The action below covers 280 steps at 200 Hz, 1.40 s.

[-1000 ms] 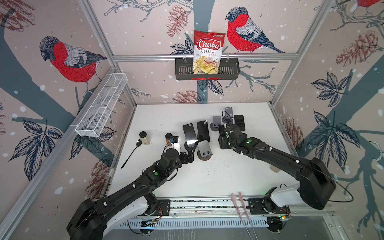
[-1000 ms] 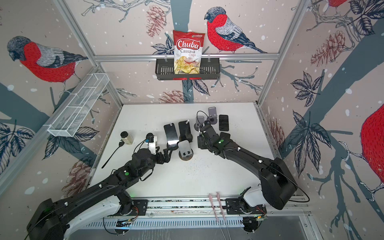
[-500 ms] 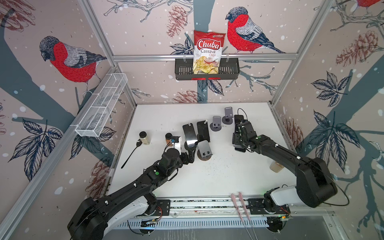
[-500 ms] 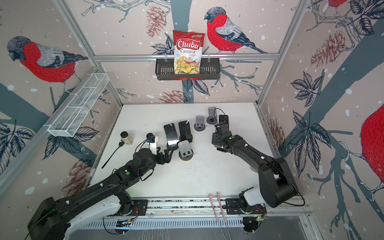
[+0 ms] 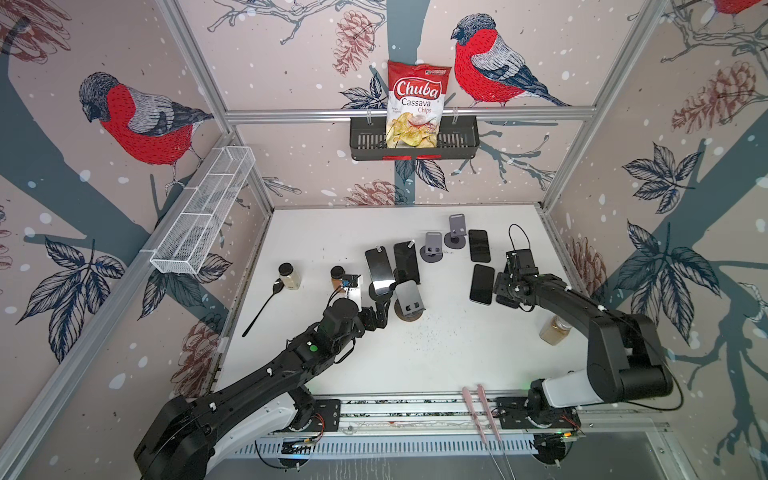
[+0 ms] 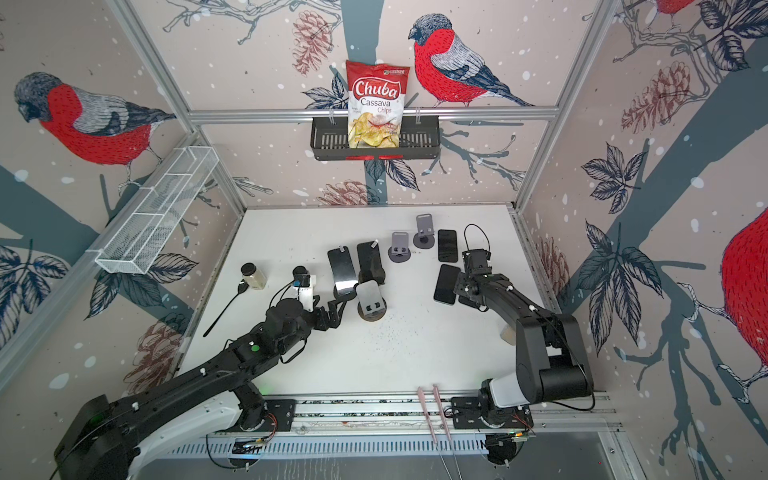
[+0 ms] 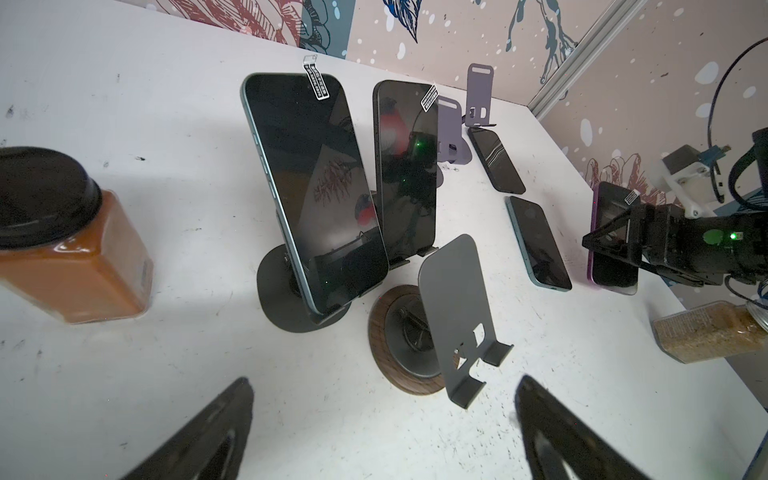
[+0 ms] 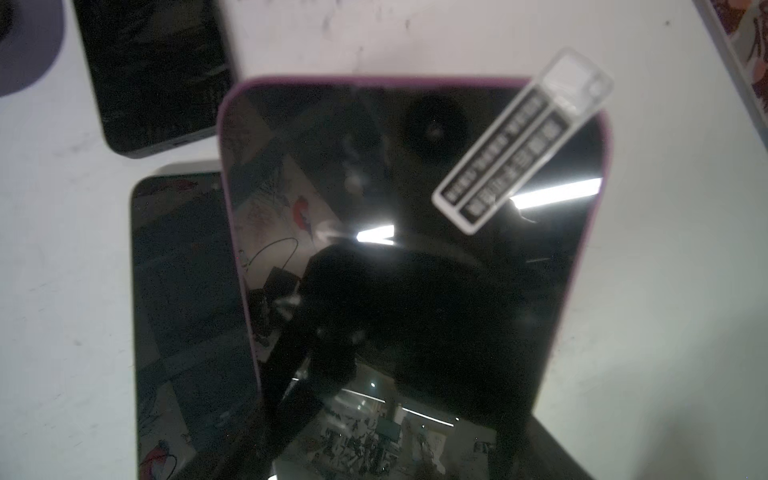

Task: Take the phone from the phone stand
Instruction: 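Lower the purple-edged phone flat beside the teal-edged phone and release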

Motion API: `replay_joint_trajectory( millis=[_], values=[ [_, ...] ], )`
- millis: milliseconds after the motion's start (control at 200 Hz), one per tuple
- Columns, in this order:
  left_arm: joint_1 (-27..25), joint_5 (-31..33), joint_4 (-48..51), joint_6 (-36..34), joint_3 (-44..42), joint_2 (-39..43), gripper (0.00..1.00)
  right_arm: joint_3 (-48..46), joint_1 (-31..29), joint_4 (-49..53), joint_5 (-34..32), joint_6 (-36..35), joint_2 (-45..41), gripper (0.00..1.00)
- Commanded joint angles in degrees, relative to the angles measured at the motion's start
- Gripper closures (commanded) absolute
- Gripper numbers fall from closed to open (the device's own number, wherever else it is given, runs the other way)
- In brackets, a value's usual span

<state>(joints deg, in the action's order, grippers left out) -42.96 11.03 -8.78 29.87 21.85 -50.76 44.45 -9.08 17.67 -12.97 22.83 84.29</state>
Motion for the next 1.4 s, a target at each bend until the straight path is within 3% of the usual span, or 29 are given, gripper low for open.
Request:
replay_joint_trajectory(
  millis=[0,600,1396],
  values=[
    [0.0,0.7,-2.9,-1.0,-0.3,0.3,0.03,-0.1,0.9,-0.3,0.1,0.4,1.7,0.33],
    [0.0,2.0,-2.2,-1.3,-1.6,2.8,0.03,0.7,2.1,-2.8,3.1,-0.7,9.3,0.27],
    [0.0,3.0,2.0,-0.9,-0.9,3.7,0.02,2.2,3.2,-1.0,5.4,-1.1,12.9,0.21]
  ],
)
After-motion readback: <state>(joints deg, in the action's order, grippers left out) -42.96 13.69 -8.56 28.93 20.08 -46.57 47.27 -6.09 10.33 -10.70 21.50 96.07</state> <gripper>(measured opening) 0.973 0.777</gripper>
